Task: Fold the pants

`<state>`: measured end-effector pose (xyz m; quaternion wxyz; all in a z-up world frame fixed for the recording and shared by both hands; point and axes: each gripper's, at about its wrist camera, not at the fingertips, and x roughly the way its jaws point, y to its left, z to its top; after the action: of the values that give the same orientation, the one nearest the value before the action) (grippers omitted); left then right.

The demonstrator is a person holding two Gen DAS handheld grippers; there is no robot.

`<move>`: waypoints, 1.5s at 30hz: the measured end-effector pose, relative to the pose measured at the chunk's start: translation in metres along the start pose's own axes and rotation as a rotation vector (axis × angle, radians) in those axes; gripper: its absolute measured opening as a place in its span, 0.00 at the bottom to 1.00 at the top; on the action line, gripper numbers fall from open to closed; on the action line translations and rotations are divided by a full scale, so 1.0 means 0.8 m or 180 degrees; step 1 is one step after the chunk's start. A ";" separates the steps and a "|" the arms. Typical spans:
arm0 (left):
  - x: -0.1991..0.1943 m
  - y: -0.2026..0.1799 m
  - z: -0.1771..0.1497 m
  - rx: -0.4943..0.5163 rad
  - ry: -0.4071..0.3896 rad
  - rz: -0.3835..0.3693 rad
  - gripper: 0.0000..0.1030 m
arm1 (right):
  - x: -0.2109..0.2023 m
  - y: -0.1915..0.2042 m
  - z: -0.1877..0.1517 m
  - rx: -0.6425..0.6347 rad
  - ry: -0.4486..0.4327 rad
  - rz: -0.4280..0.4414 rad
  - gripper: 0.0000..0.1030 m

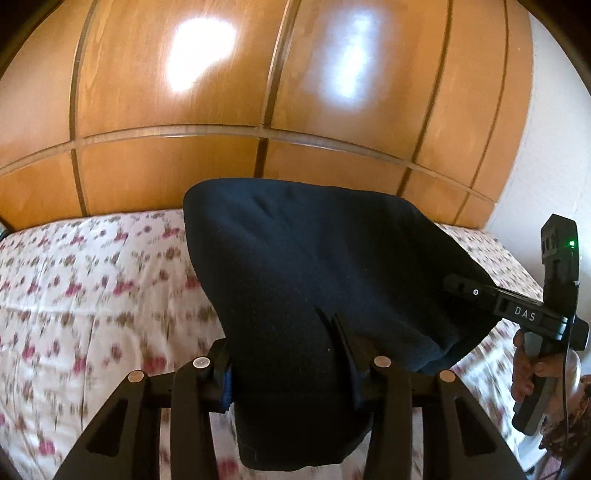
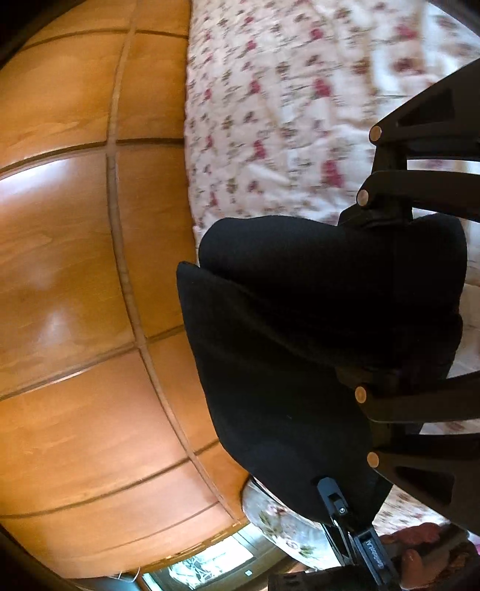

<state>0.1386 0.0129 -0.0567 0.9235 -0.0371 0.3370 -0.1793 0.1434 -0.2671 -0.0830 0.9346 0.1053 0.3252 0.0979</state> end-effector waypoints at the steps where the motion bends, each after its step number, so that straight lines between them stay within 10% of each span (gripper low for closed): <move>1: 0.010 0.002 0.008 0.0006 -0.0008 0.0020 0.44 | 0.008 0.000 0.008 -0.0016 -0.0014 -0.0021 0.50; 16: 0.159 0.050 0.049 0.0054 0.0156 0.0178 0.54 | 0.152 -0.064 0.048 0.0389 0.0060 -0.0113 0.63; 19: 0.157 0.056 0.038 0.0085 0.0025 0.0199 0.62 | 0.154 -0.081 0.038 0.0571 0.0022 -0.0068 0.76; 37: 0.083 -0.008 -0.034 0.0524 0.0049 0.0740 0.62 | 0.058 -0.026 -0.025 0.0401 0.0080 -0.0425 0.78; 45: 0.040 -0.022 -0.085 0.0082 0.0177 0.0529 0.62 | 0.025 0.004 -0.077 0.0423 0.0239 -0.0454 0.78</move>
<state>0.1128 -0.0111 -0.1258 0.9259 0.0080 0.3622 -0.1074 0.1194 -0.2505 -0.1412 0.9174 0.1399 0.3724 0.0132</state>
